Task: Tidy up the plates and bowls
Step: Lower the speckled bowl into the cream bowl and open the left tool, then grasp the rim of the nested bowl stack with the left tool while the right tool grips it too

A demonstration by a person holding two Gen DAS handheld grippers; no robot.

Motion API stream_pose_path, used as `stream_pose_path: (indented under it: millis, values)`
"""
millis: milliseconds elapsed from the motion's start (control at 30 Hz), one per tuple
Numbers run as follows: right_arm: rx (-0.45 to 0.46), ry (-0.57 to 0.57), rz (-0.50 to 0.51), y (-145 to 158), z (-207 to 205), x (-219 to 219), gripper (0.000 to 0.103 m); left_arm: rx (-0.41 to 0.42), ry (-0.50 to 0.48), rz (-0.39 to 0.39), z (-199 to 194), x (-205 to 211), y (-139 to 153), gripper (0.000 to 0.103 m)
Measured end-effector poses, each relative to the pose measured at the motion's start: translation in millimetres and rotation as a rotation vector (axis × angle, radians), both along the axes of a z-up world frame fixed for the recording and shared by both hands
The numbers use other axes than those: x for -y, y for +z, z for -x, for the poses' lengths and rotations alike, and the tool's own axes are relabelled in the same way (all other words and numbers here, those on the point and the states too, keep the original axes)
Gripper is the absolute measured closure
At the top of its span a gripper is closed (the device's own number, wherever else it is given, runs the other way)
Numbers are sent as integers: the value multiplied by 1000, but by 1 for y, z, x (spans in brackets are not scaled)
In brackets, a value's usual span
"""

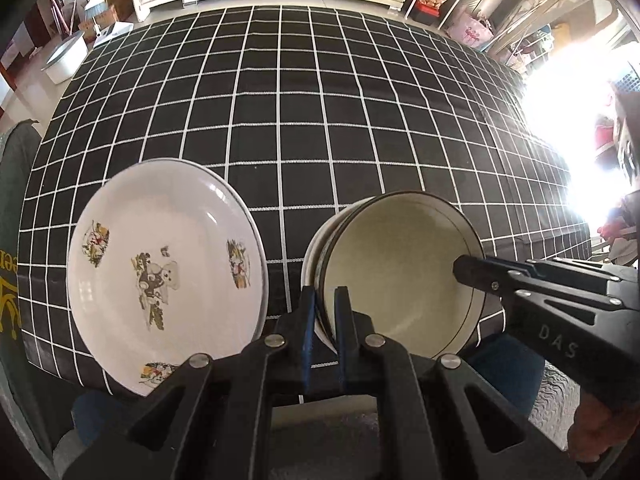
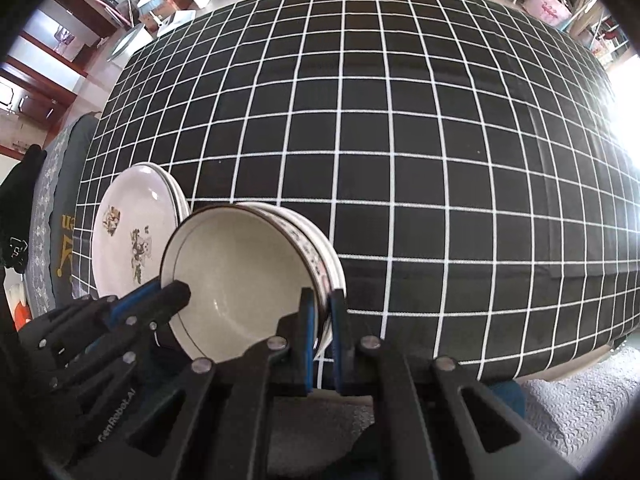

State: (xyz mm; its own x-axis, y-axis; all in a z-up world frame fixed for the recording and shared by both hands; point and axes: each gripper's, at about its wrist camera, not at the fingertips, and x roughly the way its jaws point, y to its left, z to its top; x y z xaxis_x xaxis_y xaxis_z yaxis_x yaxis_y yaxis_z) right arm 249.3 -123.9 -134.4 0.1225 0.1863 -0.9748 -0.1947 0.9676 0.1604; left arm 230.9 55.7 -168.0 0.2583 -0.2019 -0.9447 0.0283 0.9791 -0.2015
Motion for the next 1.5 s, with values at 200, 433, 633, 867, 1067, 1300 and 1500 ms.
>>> stream_pose_path:
  millis: [200, 433, 633, 867, 1067, 1300, 1500]
  values:
    - [7, 20, 15, -1, -2, -2, 92, -6, -2, 10, -2, -4, -6, 95]
    - [16, 33, 15, -2, -1, -3, 92, 2, -25, -2, 0, 1, -5, 95]
    - [18, 26, -3, 0, -1, 1, 92, 7, -61, -12, 2, 6, 2, 95]
    - [102, 67, 45, 15, 6, 1, 46, 32, -55, -2, 8, 3, 11, 92]
    - [117, 42, 7, 26, 11, 10, 43, 68, -60, 17, 13, -1, 27, 69]
    - [101, -62, -101, 30, 22, 28, 37, 74, -90, 97, 23, -7, 40, 58]
    - [73, -164, -243, 23, 31, 34, 36, 43, -112, 202, 24, -19, 32, 56]
